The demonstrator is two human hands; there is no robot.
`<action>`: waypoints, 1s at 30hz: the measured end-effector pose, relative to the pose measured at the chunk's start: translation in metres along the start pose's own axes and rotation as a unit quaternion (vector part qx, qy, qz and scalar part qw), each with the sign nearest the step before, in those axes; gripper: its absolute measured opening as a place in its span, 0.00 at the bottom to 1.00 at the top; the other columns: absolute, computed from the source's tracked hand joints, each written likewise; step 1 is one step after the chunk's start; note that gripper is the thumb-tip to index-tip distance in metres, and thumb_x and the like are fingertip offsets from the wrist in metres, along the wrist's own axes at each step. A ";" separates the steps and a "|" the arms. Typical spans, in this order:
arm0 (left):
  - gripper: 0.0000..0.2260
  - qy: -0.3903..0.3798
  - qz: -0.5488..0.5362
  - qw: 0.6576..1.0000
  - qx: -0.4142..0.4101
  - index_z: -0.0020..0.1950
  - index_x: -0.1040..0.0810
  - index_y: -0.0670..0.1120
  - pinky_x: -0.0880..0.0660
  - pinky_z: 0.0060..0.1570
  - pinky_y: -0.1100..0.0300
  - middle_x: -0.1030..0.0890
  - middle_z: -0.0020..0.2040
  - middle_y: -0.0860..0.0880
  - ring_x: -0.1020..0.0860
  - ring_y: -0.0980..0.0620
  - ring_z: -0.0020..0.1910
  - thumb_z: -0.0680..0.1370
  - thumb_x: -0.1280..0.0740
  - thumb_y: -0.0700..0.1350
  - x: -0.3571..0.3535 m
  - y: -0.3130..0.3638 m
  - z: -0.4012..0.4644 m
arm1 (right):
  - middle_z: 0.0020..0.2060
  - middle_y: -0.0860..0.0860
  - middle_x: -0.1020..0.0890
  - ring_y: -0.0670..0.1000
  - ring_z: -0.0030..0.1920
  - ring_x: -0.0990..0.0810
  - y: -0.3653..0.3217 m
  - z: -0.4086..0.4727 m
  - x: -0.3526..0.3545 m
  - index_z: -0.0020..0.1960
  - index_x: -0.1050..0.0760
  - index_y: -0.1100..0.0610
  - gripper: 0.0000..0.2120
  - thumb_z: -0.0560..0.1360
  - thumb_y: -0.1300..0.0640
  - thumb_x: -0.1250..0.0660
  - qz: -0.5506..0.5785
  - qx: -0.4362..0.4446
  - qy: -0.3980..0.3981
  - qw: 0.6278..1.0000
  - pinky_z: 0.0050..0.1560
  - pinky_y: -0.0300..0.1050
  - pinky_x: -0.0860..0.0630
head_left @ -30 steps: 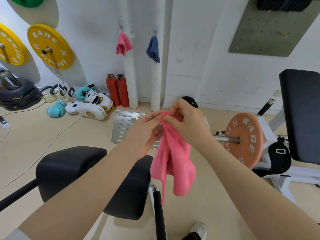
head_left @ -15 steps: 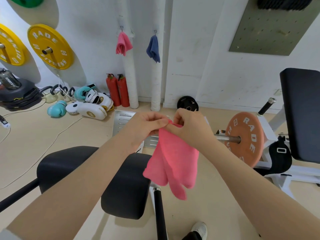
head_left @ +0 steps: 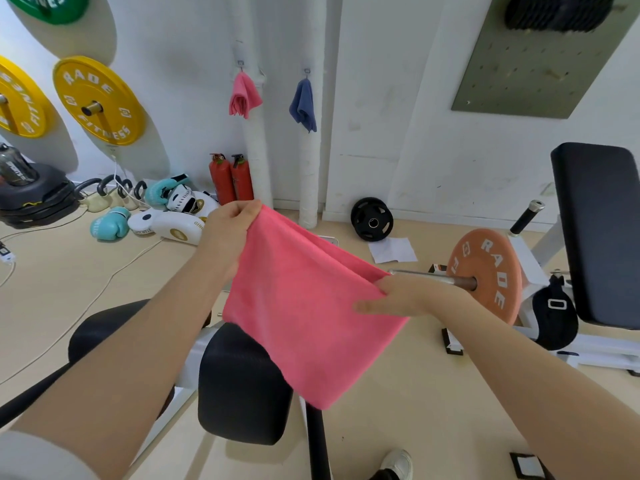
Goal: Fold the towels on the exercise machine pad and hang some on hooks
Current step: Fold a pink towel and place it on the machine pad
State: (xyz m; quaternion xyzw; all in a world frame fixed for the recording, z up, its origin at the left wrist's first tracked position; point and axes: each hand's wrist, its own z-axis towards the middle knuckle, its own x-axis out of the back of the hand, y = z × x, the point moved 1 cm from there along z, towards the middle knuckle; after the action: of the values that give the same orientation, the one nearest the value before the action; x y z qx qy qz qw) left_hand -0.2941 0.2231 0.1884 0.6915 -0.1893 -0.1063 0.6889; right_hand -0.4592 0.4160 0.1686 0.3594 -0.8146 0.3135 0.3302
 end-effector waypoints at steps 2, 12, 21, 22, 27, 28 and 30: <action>0.07 -0.002 0.018 1.000 -0.001 0.45 0.22 0.48 0.30 0.43 0.63 0.23 0.41 0.54 0.27 0.56 0.43 0.78 0.37 0.48 -0.003 -0.010 -0.001 | 0.70 0.52 0.31 0.54 0.68 0.31 0.011 0.011 -0.002 0.71 0.35 0.53 0.33 0.74 0.33 0.44 0.012 -0.024 0.027 0.999 0.67 0.49 0.34; 0.09 -0.028 -0.014 0.997 0.065 0.40 0.24 0.50 0.30 0.60 0.47 0.24 0.42 0.50 0.29 0.49 0.49 0.79 0.38 0.47 -0.001 -0.042 0.004 | 0.35 0.48 0.26 0.50 0.41 0.29 0.042 0.017 0.008 0.44 0.23 0.53 0.06 0.76 0.56 0.38 0.062 0.033 0.161 0.984 0.38 0.40 0.34; 0.10 -0.044 -0.006 0.996 0.071 0.44 0.24 0.46 0.30 0.58 0.49 0.23 0.46 0.48 0.28 0.49 0.49 0.79 0.39 0.50 -0.009 -0.058 0.009 | 0.39 0.47 0.20 0.48 0.44 0.24 0.054 0.018 0.007 0.45 0.18 0.53 0.05 0.74 0.55 0.34 0.066 -0.005 0.160 0.985 0.50 0.44 0.29; 0.10 -0.040 -0.021 0.995 0.090 0.47 0.24 0.45 0.30 0.61 0.47 0.22 0.50 0.46 0.27 0.49 0.51 0.79 0.39 0.51 -0.010 -0.060 0.010 | 0.37 0.48 0.20 0.49 0.43 0.24 0.054 0.021 0.007 0.42 0.19 0.52 0.06 0.74 0.53 0.34 0.020 -0.016 0.206 0.978 0.46 0.44 0.30; 0.08 -0.069 -0.129 0.980 0.134 0.47 0.23 0.44 0.29 0.61 0.50 0.22 0.52 0.45 0.25 0.50 0.50 0.79 0.38 0.47 -0.007 -0.066 0.013 | 0.27 0.53 0.32 0.50 0.29 0.35 0.066 0.020 0.000 0.26 0.32 0.56 0.21 0.73 0.47 0.32 0.193 -0.051 0.264 0.944 0.32 0.43 0.41; 0.07 -0.075 -0.138 0.978 0.134 0.47 0.23 0.44 0.29 0.59 0.51 0.21 0.50 0.45 0.25 0.51 0.50 0.79 0.38 0.46 -0.007 -0.066 0.013 | 0.29 0.54 0.34 0.51 0.30 0.36 0.068 0.019 -0.003 0.28 0.33 0.58 0.21 0.72 0.47 0.31 0.221 -0.054 0.258 0.939 0.32 0.43 0.42; 0.06 -0.073 -0.151 0.977 0.133 0.47 0.23 0.45 0.29 0.56 0.52 0.21 0.48 0.46 0.24 0.51 0.49 0.79 0.38 0.45 -0.006 -0.067 0.013 | 0.35 0.55 0.34 0.55 0.34 0.37 0.072 0.018 -0.005 0.31 0.33 0.59 0.19 0.71 0.49 0.30 0.290 -0.033 0.267 0.918 0.34 0.43 0.42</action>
State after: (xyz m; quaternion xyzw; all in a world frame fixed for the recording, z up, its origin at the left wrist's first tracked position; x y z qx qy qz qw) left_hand -0.2971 0.2126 0.1207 0.7882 -0.1451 -0.2329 0.5509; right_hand -0.5190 0.4434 0.1349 -0.0011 -0.7744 0.4529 0.4419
